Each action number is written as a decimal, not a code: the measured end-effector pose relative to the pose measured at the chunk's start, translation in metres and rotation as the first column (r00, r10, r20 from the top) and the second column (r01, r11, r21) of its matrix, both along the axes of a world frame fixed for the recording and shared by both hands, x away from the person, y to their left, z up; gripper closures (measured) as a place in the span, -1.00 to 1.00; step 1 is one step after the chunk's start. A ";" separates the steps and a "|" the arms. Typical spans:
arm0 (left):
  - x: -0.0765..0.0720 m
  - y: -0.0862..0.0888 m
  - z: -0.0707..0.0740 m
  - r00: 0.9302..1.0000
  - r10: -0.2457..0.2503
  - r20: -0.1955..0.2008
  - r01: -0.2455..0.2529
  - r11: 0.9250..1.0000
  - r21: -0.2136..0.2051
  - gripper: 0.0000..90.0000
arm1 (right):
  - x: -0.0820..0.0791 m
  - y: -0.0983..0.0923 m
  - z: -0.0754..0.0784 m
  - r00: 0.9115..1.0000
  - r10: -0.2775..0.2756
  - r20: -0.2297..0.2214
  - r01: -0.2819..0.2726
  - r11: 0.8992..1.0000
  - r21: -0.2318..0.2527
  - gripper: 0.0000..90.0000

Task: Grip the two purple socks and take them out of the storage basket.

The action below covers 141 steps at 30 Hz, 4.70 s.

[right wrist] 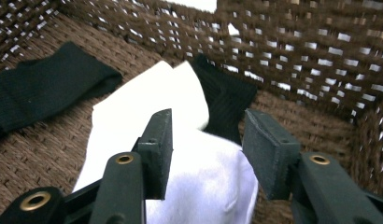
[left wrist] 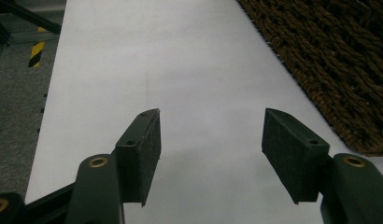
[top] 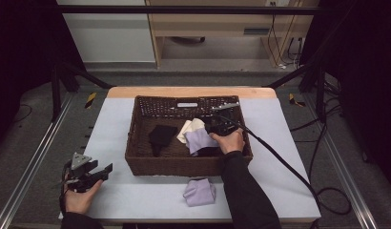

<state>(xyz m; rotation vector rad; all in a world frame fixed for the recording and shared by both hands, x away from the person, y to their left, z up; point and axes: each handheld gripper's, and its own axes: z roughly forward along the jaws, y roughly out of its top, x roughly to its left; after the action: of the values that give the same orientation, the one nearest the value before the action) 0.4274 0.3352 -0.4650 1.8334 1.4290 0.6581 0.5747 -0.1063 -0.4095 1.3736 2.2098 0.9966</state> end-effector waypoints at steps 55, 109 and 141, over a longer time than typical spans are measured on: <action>0.000 -0.001 -0.001 1.000 0.002 -0.002 -0.002 1.000 -0.001 -0.18 | -0.043 -0.031 0.074 0.964 0.067 0.258 -0.135 0.958 0.254 0.93; -0.001 -0.002 0.000 1.000 0.002 0.001 -0.002 1.000 0.005 -0.15 | -0.162 -0.009 0.135 0.819 0.415 0.396 -0.542 0.787 0.295 0.93; -0.001 -0.003 0.001 1.000 0.002 0.003 -0.002 1.000 0.007 -0.15 | -0.167 0.015 0.010 0.874 0.476 0.094 -0.485 0.857 0.174 0.92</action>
<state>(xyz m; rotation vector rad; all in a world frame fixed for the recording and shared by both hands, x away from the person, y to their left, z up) 0.4261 0.3326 -0.4642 1.8358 1.4290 0.6668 0.4081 -0.0910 -0.3999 0.8545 2.5356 1.4283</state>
